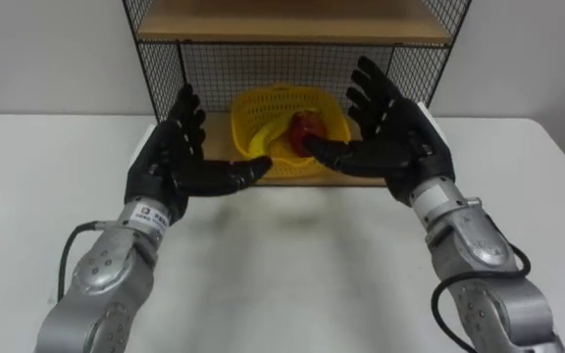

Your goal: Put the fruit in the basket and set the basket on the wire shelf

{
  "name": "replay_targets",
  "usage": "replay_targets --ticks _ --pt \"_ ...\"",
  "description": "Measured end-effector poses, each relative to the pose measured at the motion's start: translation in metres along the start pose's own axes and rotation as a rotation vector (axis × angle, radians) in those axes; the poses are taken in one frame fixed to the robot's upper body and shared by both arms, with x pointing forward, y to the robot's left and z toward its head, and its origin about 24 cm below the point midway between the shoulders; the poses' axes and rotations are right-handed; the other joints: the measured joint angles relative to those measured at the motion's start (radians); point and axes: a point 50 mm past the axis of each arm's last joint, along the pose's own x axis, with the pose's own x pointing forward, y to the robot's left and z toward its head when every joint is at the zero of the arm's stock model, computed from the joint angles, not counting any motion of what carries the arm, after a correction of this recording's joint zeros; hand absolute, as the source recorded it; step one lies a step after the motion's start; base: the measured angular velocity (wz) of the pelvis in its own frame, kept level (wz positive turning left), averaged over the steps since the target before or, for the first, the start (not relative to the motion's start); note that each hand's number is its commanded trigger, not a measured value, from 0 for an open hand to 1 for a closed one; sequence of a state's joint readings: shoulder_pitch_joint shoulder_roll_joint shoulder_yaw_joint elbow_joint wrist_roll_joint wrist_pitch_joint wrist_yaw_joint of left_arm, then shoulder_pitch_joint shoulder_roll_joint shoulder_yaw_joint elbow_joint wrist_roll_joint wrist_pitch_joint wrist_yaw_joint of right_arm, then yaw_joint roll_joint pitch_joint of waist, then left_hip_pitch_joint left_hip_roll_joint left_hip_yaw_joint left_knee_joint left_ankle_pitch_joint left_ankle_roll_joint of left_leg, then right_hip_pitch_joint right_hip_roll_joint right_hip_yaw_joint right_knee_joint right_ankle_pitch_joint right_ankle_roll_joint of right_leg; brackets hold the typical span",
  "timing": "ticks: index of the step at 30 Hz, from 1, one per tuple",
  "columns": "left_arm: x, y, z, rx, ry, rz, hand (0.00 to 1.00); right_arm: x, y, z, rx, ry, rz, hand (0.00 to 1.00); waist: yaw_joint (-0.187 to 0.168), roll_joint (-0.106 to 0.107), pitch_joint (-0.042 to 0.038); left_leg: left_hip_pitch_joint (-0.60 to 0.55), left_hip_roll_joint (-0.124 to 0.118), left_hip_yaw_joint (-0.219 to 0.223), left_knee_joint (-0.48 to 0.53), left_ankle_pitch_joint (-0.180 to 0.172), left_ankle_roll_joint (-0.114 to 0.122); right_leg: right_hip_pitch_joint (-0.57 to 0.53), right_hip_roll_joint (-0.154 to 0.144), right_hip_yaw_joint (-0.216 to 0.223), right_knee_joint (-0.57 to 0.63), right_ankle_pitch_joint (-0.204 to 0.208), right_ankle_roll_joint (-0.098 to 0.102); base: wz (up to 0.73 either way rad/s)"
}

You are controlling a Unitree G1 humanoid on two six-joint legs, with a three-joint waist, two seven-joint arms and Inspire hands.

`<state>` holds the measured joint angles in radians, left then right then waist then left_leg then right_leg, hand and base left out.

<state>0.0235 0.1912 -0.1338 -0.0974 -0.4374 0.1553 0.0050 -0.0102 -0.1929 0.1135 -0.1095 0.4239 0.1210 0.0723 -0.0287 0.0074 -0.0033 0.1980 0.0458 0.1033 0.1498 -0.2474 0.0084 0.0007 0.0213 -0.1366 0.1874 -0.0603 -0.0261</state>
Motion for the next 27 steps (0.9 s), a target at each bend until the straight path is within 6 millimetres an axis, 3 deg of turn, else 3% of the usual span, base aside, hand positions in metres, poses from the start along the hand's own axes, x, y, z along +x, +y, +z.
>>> replay_targets --ticks 7,13,16,19,21,24,27 --pt "-0.023 -0.001 -0.005 -0.024 -0.025 -0.025 0.0 -0.016 -0.01 0.013 -0.005 -0.086 -0.032 0.0 0.005 0.0 -0.0002 -0.012 0.0 0.003 0.0 0.0 0.001 -0.021 0.003 0.009 0.013 -0.003 -0.002 -0.02" --pt "-0.034 0.0 0.013 0.013 -0.125 -0.052 0.0 -0.028 -0.016 0.029 -0.045 -0.19 -0.065 0.0 0.002 -0.002 0.0005 -0.011 0.0 0.002 0.001 0.0 0.0 -0.02 0.003 0.009 0.015 -0.004 -0.002 0.0" --pt "-0.042 0.01 0.024 0.057 -0.19 -0.017 0.0 -0.032 -0.03 0.04 -0.093 -0.244 -0.153 0.0 0.0 -0.004 0.0019 -0.015 -0.001 0.002 0.001 -0.001 0.0 -0.025 0.006 0.024 0.018 -0.007 0.0 0.0" --pt "-0.052 0.034 0.045 0.094 -0.284 0.088 0.0 -0.049 -0.054 0.061 -0.141 -0.351 -0.334 0.0 0.006 0.0 0.0016 -0.022 0.0 0.0 0.006 -0.005 0.0 -0.027 0.007 0.022 0.016 -0.007 0.0 0.0" --pt "-0.058 0.044 0.061 0.122 -0.366 0.137 0.0 -0.058 -0.062 0.074 -0.16 -0.43 -0.411 0.0 0.005 0.008 0.0025 -0.022 0.0 0.0 0.011 -0.005 0.0 -0.027 0.006 0.02 0.016 -0.007 0.0 0.0" --pt "-0.07 0.055 0.084 0.148 -0.499 0.198 0.0 -0.069 -0.075 0.087 -0.218 -0.51 -0.524 0.0 -0.001 0.021 -0.0027 -0.021 -0.001 0.001 0.01 -0.005 0.0 -0.028 0.004 0.018 0.017 -0.008 0.001 0.0" --pt "-0.082 0.068 0.1 0.126 -0.595 0.26 0.0 -0.084 -0.087 0.101 -0.225 -0.59 -0.661 0.0 -0.003 0.031 0.0 -0.021 -0.001 0.002 0.004 -0.005 0.0 -0.029 0.004 0.021 0.019 -0.011 0.003 0.0"
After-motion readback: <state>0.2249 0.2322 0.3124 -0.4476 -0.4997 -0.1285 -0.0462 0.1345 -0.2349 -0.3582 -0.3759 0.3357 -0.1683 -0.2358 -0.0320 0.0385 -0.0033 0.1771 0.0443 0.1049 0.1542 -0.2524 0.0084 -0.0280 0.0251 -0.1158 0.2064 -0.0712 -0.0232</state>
